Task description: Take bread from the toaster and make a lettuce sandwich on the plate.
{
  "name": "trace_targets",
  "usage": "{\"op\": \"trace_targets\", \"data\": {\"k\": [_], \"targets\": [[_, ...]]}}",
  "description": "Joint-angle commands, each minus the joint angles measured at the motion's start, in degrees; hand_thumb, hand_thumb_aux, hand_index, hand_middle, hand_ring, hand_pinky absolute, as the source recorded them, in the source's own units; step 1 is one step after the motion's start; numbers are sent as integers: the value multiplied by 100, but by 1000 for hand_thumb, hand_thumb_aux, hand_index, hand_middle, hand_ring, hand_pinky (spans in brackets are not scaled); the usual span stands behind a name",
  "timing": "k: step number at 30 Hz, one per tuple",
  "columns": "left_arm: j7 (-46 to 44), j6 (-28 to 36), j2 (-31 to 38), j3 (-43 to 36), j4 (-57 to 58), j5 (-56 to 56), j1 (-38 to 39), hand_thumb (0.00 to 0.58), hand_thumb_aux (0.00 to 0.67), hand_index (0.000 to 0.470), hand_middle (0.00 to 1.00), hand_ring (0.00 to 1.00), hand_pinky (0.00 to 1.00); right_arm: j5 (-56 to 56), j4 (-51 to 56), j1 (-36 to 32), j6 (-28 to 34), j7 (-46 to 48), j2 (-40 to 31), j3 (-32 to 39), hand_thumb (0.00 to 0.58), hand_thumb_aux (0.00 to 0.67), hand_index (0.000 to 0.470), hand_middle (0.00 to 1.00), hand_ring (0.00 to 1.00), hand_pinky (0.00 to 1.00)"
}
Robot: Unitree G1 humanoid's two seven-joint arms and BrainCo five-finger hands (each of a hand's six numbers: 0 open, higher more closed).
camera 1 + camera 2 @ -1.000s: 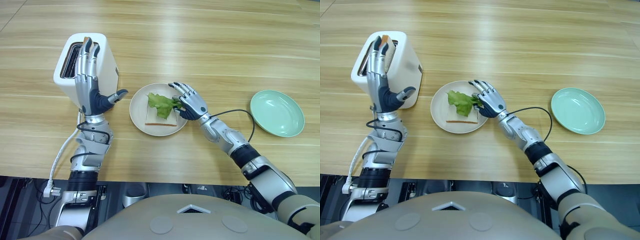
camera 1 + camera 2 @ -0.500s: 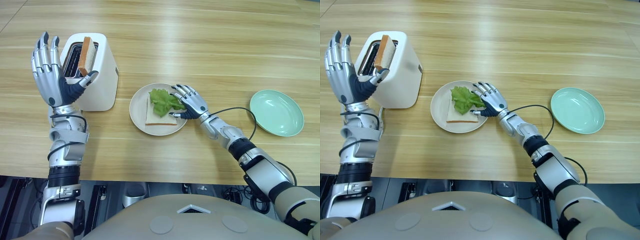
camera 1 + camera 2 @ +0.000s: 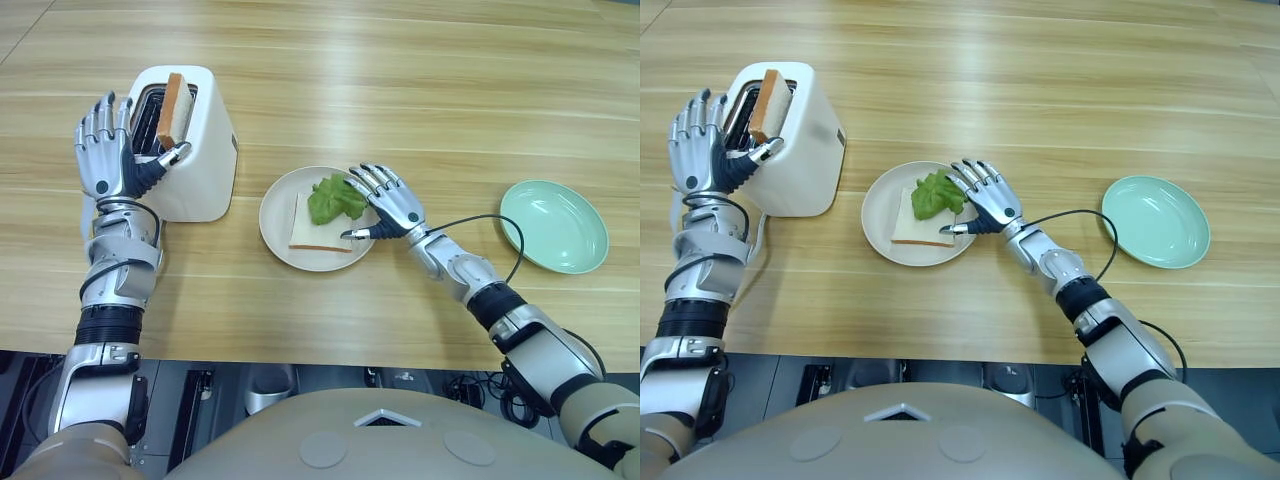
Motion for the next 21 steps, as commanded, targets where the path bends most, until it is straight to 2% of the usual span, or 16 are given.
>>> {"op": "trace_targets", "data": {"k": [1, 2, 3, 4, 5, 7, 8, 9, 10, 11, 12, 16, 21], "targets": [[-363, -16, 40, -329, 303, -75, -85, 508, 434, 298, 0, 0, 0, 0, -734, 289, 62, 161, -155, -83, 0, 0, 0, 0, 0, 0], [-424, -42, 43, -365, 323, -105, -86, 528, 470, 323, 0, 0, 0, -10, -924, 356, 41, 212, -170, -66, 0, 0, 0, 0, 0, 0], [-489, -71, 43, -391, 338, -152, -81, 528, 470, 323, 0, 0, 0, -23, -1083, 424, 7, 303, -172, -15, 0, 0, 0, 0, 0, 0], [-534, -91, 57, -412, 350, -190, -75, 566, 565, 388, 0, 0, 0, -42, -1198, 475, -24, 390, -169, 36, 0, 0, 0, 0, 0, 0], [-576, -108, 71, -426, 367, -216, -75, 580, 654, 449, 0, 0, 0, -57, -1297, 529, -70, 456, -166, 87, 0, 0, 0, 0, 0, 0], [-601, -142, 115, -451, 380, -254, -78, 580, 670, 460, 0, 0, 0, -68, -1529, 651, -123, 483, -171, 84, 0, 0, 0, 0, 0, 0], [-604, -161, 134, -467, 355, -267, -81, 580, 670, 460, 67, 67, 67, -50, -1674, 719, -125, 476, -176, 33, 0, 0, 0, 0, 0, 0], [-589, -191, 147, -487, 303, -266, -83, 580, 670, 460, 259, 259, 259, -30, -1811, 782, -119, 433, -182, -30, 0, 0, 0, 0, 0, 0], [-575, -227, 151, -502, 231, -268, -84, 580, 670, 460, 639, 639, 639, 5, -1951, 846, -113, 373, -184, -111, 0, 0, 0, 0, 0, 0], [-564, -260, 158, -513, 181, -272, -85, 580, 670, 460, 733, 733, 733, 25, -2046, 887, -107, 322, -181, -175, 0, 0, 0, 0, 0, 0], [-552, -298, 160, -517, 153, -288, -88, 580, 670, 460, 1000, 1000, 1000, 24, -2117, 921, -98, 270, -172, -232, 0, 0, 0, 0, 0, 0], [-399, -428, 123, -381, 119, -469, -111, 580, 670, 460, 1000, 1000, 1000, 1, -2256, 1012, -91, 33, -124, -400, 0, 0, 0, 0, 0, 0], [418, -761, 2, 210, -260, -873, -175, 580, 670, 460, 1000, 1000, 1000, -19, -2348, 1126, -74, -237, -57, -577, 0, 0, 0, 0, 0, 0]]}}
